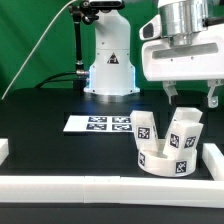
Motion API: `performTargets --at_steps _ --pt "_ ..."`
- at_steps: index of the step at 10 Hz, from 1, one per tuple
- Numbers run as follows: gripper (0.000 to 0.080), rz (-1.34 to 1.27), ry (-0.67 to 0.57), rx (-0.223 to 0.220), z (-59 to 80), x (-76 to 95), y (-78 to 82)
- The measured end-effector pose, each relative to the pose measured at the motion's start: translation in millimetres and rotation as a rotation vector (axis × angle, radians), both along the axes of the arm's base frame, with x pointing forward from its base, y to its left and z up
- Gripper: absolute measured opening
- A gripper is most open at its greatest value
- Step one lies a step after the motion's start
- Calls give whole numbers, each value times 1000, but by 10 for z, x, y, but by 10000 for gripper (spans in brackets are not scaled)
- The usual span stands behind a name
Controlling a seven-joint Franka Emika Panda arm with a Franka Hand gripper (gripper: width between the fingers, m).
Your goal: Assemble stool
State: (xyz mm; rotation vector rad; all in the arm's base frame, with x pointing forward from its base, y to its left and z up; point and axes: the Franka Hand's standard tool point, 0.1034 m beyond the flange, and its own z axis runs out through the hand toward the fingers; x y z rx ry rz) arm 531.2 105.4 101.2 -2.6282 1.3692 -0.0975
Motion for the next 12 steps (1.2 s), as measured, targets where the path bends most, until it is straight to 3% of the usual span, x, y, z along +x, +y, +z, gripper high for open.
performTargets --at_steps 4,7,11,12 --pt "649 544 -70 -103 38 19 2" --pt "649 927 -98 -146 -37 -54 85" --pt "649 1191 -121 -192 -37 -42 39" --pt "649 1294 -132 -226 -52 -60 53"
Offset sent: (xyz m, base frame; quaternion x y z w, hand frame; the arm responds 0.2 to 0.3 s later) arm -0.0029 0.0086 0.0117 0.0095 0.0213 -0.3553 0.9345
